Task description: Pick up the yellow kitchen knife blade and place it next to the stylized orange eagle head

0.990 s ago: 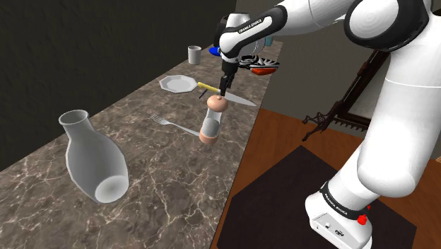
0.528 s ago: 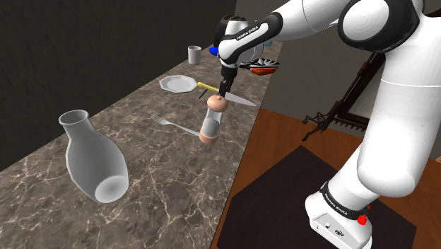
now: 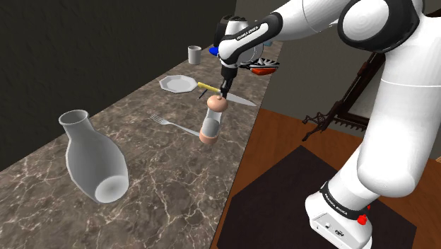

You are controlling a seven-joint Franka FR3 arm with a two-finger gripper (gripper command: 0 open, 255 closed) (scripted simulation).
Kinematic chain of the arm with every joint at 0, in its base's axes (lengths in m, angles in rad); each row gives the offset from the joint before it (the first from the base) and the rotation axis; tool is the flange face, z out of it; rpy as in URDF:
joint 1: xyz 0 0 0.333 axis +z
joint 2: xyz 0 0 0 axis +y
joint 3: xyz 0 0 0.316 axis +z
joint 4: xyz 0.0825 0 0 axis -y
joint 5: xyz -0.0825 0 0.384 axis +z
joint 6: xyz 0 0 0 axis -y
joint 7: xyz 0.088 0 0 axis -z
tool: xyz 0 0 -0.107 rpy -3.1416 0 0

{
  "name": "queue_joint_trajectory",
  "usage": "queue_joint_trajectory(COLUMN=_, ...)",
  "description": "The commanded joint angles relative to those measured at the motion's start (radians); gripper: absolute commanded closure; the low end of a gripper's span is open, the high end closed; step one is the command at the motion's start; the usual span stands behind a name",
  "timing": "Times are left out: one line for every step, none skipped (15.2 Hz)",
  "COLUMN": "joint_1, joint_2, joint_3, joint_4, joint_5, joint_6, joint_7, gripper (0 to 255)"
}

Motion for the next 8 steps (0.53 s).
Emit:
queue_joint_trajectory(joint_1=0.0, joint_2=0.0, joint_3=0.0, joint_4=0.0, joint_5=0.0, joint_6=0.0, joint_7=0.0, gripper=255)
queue_joint_trajectory(joint_1=0.0, joint_2=0.0, joint_3=0.0, joint_4=0.0, joint_5=0.0, joint_6=0.0, joint_7=0.0, gripper=255)
queue_joint_trajectory(joint_1=0.0, joint_2=0.0, joint_3=0.0, joint_4=0.0, joint_5=0.0, joint_6=0.0, joint_7=0.0, gripper=255)
queue_joint_trajectory(joint_1=0.0, joint_2=0.0, joint_3=0.0, joint_4=0.0, joint_5=0.0, joint_6=0.0, joint_7=0.0, gripper=255)
queue_joint_trajectory(joint_1=0.0, joint_2=0.0, joint_3=0.0, joint_4=0.0, joint_5=0.0, joint_6=0.0, joint_7=0.0, gripper=255)
queue_joint_trajectory(joint_1=0.0, joint_2=0.0, joint_3=0.0, joint_4=0.0, joint_5=0.0, joint_6=0.0, joint_7=0.0, gripper=255)
queue_joint_trajectory(joint_1=0.0, joint_2=-0.007, joint_3=-0.001, joint_4=0.004, joint_5=-0.002, joint_6=-0.011, joint_7=0.001, gripper=255)
queue_joint_trajectory(joint_1=0.001, joint_2=-0.014, joint_3=-0.001, joint_4=0.008, joint_5=-0.003, joint_6=-0.022, joint_7=0.002, gripper=255)
